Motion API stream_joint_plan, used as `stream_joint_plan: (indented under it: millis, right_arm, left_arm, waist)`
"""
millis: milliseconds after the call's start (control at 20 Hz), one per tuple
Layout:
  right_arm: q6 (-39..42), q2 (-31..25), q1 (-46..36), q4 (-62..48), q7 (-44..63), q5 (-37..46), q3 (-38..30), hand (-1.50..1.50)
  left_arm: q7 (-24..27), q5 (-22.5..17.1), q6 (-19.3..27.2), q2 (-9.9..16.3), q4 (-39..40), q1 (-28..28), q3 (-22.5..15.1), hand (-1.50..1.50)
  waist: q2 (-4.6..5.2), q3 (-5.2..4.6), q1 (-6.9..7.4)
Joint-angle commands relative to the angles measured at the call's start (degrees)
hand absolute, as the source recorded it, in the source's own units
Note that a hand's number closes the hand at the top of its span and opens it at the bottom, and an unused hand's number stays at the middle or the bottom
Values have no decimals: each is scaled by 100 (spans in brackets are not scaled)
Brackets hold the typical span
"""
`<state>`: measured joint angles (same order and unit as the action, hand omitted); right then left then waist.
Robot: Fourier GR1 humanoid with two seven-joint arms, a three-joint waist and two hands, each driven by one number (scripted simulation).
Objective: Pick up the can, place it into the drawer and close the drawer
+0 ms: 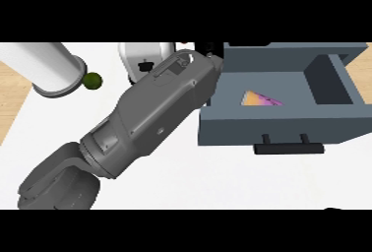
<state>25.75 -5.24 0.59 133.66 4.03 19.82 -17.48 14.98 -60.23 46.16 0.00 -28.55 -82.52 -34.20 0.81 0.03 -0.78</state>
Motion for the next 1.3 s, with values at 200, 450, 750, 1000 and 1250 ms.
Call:
stream_joint_plan:
  millis: [200, 450, 750, 1000, 1250]
  right_arm:
    - [-816, -138, -1238, -1519, -268, 1995, 985, -150]
    - [-1472, -71, -1317, -2390, -854, 2928, 1595, -150]
    - [-1708, -166, -2382, -3860, -691, 3722, 1949, -150]
    - [-2247, -373, -3063, -5232, -856, 4455, 2024, -150]
    - [-3085, -99, -3866, -6932, -792, 4782, 1805, -150]
  left_arm:
    - [-136, 127, 115, 0, -218, 220, 14, -150]
    - [-420, 307, 52, 338, -541, 318, 26, -150]
    - [-579, 506, 116, 641, -873, 691, -28, -150]
    - [-781, 615, 33, 998, -1155, 765, 11, -150]
    - [-1078, 771, 360, 1016, -1577, 869, -39, -150]
  waist:
    - [-56, -5, 228]
    - [-87, -3, 207]
    - [-93, -6, 276]
    - [-74, -5, 313]
    - [-57, -1, 348]
